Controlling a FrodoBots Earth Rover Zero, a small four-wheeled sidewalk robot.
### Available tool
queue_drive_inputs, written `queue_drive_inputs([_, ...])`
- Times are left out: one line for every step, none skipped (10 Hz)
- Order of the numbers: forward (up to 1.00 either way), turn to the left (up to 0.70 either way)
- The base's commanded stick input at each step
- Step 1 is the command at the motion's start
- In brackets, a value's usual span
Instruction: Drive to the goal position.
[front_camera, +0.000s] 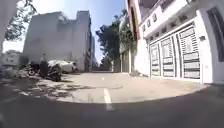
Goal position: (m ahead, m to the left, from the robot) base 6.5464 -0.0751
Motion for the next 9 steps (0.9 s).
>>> queue_drive_inputs([1.0,0.0])
queue_drive_inputs([1.0,0.0])
queue_drive_inputs([1.0,0.0])
queue_drive_inputs([1.0,0.0])
queue_drive_inputs([1.0,0.0])
queue_drive_inputs([1.0,0.0])
queue_drive_inputs([1.0,-0.27])
queue_drive_inputs([1.0,-0.27])
queue_drive_inputs([1.0,-0.27])
